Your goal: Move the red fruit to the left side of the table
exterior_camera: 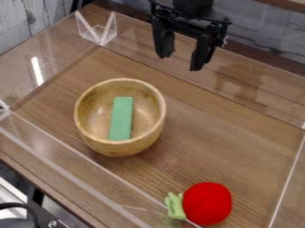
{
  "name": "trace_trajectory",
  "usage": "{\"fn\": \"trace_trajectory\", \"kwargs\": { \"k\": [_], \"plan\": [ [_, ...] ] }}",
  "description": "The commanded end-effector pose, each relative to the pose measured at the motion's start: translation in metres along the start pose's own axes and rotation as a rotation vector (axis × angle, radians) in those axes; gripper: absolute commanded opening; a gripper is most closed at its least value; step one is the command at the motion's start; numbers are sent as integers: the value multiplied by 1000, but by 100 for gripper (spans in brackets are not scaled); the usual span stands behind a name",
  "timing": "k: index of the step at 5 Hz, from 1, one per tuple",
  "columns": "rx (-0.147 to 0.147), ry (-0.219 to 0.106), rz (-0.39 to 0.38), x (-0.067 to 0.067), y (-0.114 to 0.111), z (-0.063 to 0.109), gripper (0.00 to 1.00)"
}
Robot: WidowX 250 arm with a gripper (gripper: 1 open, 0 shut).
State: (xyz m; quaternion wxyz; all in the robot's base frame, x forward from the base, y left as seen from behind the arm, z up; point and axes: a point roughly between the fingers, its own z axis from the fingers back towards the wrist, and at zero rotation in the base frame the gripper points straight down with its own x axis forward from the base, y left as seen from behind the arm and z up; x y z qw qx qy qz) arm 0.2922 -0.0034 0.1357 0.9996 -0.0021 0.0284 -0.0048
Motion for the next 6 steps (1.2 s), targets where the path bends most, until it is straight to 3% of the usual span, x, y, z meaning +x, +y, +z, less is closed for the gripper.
{"fn": "trace_trajectory", "kwargs": {
  "k": [1, 2, 3, 5, 6],
  "plan": [
    [-10, 36, -1, -10, -14, -18, 100],
    [-17, 65, -144, -31, -34, -39, 100],
    [-10, 62, -271, -54, -60, -57, 100],
    [2, 23, -388, -80, -81, -95, 100],
    [1, 1, -419, -82, -87, -112, 100]
  ]
}}
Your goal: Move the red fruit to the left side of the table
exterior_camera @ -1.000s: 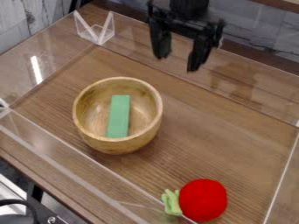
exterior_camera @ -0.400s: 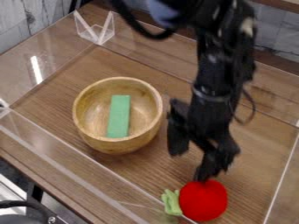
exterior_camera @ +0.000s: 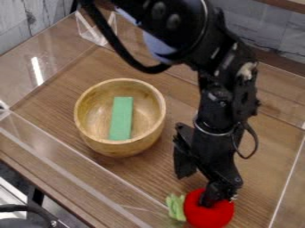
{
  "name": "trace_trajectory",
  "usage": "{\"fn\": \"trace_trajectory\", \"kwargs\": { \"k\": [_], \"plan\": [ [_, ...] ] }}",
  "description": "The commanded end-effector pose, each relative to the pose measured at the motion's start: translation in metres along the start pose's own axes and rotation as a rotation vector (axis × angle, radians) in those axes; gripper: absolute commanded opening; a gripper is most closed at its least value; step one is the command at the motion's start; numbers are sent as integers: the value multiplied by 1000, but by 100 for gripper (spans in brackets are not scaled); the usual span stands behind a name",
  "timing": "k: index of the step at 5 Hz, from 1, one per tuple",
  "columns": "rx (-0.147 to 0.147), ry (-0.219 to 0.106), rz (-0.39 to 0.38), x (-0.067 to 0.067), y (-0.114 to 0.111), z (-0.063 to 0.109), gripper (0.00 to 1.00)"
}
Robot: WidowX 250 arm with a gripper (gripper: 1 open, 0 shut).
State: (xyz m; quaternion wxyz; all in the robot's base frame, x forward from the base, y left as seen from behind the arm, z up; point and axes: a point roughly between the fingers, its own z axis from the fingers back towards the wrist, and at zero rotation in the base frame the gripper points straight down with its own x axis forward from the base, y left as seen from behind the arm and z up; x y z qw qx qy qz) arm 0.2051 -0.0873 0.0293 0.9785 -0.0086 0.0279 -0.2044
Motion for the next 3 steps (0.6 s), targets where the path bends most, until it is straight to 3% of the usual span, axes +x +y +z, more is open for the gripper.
{"fn": "trace_trajectory", "kwargs": {
  "k": [1, 3],
  "plan": [
    [7, -14, -47, 1, -8, -11, 100],
    [8, -42, -106, 5, -13, -18, 100]
  ]
}}
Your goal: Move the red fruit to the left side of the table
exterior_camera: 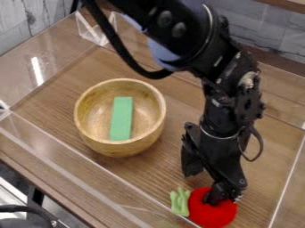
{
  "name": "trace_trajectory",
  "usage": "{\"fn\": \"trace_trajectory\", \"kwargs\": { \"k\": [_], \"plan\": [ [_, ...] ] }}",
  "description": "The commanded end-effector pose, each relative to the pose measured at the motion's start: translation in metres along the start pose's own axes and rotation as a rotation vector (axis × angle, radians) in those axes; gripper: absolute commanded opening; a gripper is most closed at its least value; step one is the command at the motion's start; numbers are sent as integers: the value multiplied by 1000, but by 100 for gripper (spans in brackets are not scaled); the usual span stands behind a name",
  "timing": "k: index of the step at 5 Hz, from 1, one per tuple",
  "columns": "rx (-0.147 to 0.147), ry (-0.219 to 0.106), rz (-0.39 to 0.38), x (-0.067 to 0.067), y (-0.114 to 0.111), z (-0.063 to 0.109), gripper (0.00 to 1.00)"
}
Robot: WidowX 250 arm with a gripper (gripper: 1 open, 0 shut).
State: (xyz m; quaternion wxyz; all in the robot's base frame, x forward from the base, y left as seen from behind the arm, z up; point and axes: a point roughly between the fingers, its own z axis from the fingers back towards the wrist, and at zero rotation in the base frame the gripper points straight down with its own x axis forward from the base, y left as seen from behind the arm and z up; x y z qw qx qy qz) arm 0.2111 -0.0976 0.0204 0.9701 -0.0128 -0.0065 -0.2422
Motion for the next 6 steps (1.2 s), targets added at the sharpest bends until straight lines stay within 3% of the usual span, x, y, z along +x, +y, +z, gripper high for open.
{"fn": "trace_trajectory", "kwargs": {
  "k": [1, 6],
  "plan": [
    [-5, 18, -58, -4, -8, -10, 100],
    [-32, 16, -10, 3, -22, -10, 100]
  ]
}}
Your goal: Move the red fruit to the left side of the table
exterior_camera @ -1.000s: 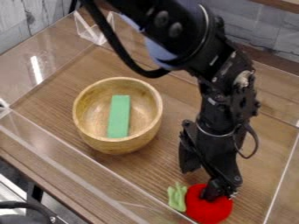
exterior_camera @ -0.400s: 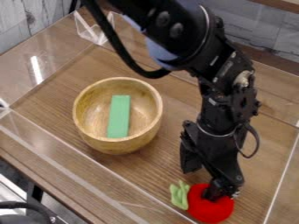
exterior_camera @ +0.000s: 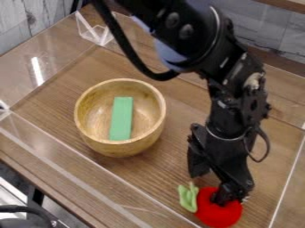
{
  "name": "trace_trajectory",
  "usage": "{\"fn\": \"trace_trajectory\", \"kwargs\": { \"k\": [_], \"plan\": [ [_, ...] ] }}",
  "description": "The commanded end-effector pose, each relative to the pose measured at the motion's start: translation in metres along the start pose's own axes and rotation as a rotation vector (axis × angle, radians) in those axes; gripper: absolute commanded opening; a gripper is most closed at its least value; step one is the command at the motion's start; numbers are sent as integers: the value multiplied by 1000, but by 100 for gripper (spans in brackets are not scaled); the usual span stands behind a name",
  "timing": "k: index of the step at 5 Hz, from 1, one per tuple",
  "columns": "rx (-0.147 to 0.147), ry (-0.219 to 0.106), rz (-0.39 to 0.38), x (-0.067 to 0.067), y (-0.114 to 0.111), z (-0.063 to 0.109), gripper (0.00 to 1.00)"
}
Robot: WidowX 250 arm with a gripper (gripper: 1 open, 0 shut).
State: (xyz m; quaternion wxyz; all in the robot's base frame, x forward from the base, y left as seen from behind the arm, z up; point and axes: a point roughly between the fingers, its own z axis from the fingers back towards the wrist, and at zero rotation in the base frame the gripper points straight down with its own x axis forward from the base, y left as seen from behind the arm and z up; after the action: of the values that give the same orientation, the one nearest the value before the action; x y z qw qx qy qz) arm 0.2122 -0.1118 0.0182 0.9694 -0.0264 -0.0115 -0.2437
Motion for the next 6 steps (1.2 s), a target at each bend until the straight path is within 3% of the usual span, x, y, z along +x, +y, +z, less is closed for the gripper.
{"fn": "trace_trajectory", "kwargs": {
  "k": [1, 5, 6],
  "plan": [
    [-16, 35, 11, -4, -16, -7, 100],
    [-44, 53, -9, -10, -18, -5, 100],
    [-44, 52, -4, -9, -18, -5, 0]
  ]
}}
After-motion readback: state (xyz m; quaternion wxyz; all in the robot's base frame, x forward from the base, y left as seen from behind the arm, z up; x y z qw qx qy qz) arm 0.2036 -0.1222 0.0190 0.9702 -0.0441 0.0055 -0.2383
